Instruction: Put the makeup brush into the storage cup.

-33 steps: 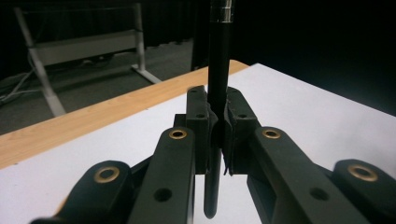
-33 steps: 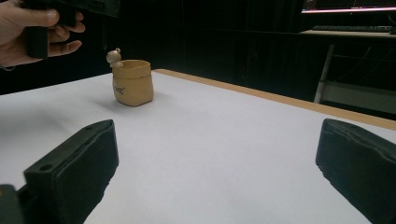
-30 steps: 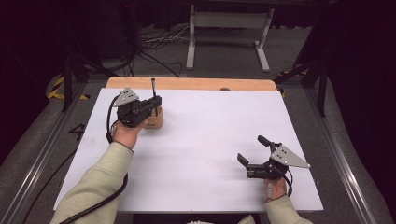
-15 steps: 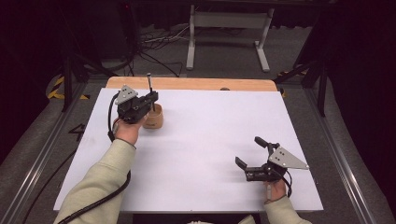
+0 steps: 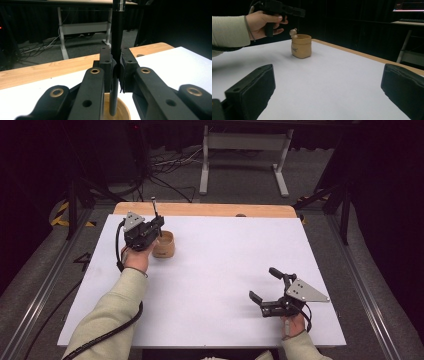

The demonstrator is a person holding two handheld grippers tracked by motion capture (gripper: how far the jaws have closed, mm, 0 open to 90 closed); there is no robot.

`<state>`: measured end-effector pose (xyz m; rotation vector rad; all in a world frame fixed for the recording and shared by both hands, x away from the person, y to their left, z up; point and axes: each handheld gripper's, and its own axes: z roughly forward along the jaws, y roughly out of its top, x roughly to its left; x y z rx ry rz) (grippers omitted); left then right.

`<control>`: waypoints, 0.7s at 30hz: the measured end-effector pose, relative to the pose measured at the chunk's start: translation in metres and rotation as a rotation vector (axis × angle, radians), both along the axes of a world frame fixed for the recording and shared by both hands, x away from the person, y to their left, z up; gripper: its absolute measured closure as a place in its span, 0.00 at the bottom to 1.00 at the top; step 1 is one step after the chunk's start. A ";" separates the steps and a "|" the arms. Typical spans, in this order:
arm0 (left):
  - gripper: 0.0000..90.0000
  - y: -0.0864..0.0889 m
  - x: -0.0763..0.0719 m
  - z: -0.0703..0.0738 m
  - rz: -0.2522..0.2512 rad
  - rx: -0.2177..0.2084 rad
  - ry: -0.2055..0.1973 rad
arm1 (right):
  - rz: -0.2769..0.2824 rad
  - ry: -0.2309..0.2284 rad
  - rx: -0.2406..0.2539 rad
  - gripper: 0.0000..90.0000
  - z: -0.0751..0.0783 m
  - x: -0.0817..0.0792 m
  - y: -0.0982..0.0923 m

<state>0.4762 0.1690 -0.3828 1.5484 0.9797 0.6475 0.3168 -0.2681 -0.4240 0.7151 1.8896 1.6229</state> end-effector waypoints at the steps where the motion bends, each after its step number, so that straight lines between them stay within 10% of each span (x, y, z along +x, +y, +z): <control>1: 0.92 0.000 0.000 -0.001 -0.006 0.000 -0.010 | 0.005 0.000 0.000 0.00 0.000 0.000 0.000; 21: 0.92 -0.003 0.004 -0.020 0.007 0.019 0.022 | 0.064 0.019 -0.005 0.00 -0.001 -0.001 0.006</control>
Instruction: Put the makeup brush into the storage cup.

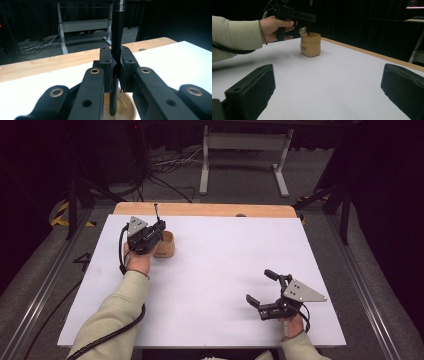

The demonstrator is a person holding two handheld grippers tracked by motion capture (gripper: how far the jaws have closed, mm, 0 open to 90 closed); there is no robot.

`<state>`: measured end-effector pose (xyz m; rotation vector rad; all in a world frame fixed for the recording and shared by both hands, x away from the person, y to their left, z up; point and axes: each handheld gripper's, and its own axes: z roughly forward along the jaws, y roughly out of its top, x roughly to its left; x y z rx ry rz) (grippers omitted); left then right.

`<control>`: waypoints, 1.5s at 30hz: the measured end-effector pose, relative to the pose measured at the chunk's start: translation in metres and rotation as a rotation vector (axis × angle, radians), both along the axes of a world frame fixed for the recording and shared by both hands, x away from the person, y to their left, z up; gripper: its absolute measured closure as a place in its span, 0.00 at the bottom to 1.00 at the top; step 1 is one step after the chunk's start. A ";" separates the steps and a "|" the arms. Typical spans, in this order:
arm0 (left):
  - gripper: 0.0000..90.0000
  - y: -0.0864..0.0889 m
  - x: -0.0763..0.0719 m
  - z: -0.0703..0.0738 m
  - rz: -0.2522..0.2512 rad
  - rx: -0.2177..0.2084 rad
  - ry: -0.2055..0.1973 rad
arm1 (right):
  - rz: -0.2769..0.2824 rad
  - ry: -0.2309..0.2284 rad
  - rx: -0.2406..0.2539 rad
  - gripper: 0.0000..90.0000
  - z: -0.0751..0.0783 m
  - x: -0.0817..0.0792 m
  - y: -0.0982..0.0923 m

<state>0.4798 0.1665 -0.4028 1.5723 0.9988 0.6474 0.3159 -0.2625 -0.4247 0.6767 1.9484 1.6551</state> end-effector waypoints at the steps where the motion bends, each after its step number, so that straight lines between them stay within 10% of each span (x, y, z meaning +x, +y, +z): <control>1: 0.92 0.000 0.000 0.000 0.000 0.005 0.004 | 0.001 0.000 0.000 0.00 0.000 0.000 0.000; 20: 0.90 0.000 -0.001 -0.010 -0.013 0.020 0.030 | 0.028 0.013 0.003 0.00 0.000 0.002 0.001; 22: 0.85 0.002 0.000 -0.010 -0.032 0.003 0.031 | 0.029 0.012 0.004 0.00 0.000 0.003 0.000; 27: 0.32 0.009 -0.001 -0.009 -0.099 -0.058 -0.018 | 0.030 0.008 0.011 0.00 0.002 0.004 -0.002; 33: 0.10 0.013 -0.007 -0.004 -0.119 -0.058 -0.058 | 0.028 0.011 0.016 0.00 0.002 0.006 -0.004; 45: 0.03 0.021 -0.040 0.009 -0.255 -0.087 -0.059 | -0.012 -0.002 0.026 0.00 0.008 0.014 -0.015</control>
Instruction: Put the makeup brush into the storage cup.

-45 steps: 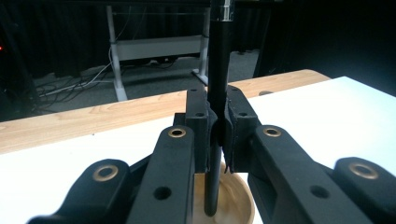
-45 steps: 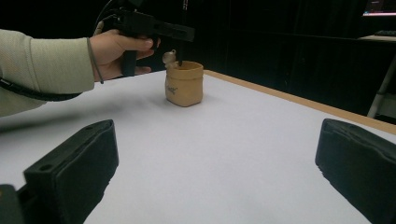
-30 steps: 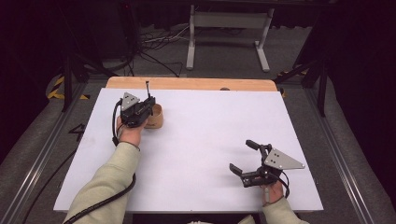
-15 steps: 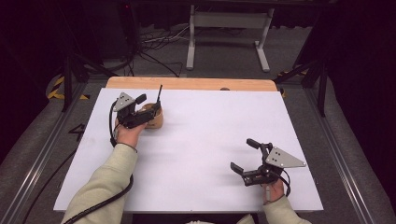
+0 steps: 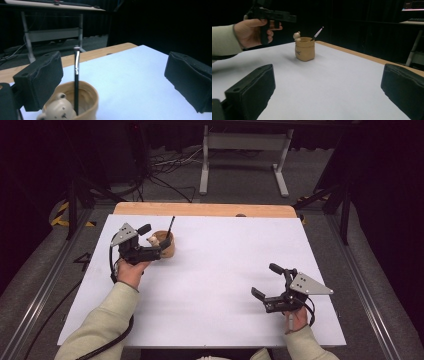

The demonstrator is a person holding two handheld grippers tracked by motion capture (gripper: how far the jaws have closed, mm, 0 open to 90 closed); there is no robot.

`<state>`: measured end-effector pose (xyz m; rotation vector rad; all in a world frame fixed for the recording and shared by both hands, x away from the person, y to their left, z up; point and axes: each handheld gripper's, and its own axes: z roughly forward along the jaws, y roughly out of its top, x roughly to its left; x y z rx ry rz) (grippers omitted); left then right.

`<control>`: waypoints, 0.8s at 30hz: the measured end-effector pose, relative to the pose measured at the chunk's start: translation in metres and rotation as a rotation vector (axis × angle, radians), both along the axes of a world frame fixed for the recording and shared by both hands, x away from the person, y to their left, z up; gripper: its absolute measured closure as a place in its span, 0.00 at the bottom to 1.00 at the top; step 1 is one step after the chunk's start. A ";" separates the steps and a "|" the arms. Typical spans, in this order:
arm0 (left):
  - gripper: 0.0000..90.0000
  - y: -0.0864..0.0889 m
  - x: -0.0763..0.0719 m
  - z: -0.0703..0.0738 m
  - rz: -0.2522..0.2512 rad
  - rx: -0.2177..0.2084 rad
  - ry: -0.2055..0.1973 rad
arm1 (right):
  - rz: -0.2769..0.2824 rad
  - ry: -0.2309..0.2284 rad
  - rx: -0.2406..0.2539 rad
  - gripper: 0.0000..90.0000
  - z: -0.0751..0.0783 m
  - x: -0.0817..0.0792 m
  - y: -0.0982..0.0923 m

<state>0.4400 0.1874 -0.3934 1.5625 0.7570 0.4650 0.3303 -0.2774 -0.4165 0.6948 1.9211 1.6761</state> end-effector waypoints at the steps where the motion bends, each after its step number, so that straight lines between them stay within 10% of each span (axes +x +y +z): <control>1: 0.03 0.001 -0.004 0.001 -0.011 -0.002 0.000 | -0.001 -0.001 0.000 0.00 0.000 0.001 -0.001; 24: 0.00 0.011 -0.064 -0.007 -0.139 -0.011 -0.010 | -0.033 -0.036 -0.066 0.00 -0.004 0.002 -0.012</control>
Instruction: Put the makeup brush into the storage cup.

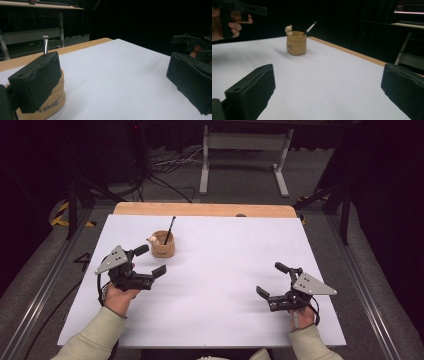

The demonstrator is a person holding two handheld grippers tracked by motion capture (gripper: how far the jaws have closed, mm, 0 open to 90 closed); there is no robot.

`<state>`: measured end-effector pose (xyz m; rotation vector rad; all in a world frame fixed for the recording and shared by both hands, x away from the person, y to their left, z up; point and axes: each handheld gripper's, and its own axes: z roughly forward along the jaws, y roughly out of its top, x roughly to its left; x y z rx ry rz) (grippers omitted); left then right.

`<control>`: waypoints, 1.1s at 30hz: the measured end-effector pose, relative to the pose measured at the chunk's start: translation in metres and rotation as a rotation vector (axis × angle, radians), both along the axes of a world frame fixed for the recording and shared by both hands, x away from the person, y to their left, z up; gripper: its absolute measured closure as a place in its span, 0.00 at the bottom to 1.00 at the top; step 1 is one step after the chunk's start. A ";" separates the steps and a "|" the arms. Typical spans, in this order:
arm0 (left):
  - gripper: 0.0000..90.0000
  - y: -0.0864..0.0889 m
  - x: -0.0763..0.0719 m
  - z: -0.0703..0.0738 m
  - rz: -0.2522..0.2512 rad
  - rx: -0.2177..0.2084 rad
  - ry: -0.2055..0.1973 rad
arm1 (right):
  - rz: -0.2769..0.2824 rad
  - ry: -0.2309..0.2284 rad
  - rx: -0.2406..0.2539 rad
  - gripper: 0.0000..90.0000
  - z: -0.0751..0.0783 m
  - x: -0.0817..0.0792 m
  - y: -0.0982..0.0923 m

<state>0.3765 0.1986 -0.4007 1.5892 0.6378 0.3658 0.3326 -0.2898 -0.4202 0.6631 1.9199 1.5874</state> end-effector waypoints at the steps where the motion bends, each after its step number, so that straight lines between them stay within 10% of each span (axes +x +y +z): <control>1: 0.00 0.001 -0.002 -0.001 -0.005 0.000 0.003 | 0.003 0.005 -0.011 0.00 -0.001 0.000 0.000; 15: 0.01 0.010 -0.016 -0.020 -0.009 -0.007 0.022 | 0.086 0.074 -0.059 0.01 -0.011 0.009 0.003; 33: 0.01 0.011 -0.025 -0.045 0.004 -0.003 -0.012 | 0.056 -0.048 0.036 0.01 -0.015 -0.007 0.001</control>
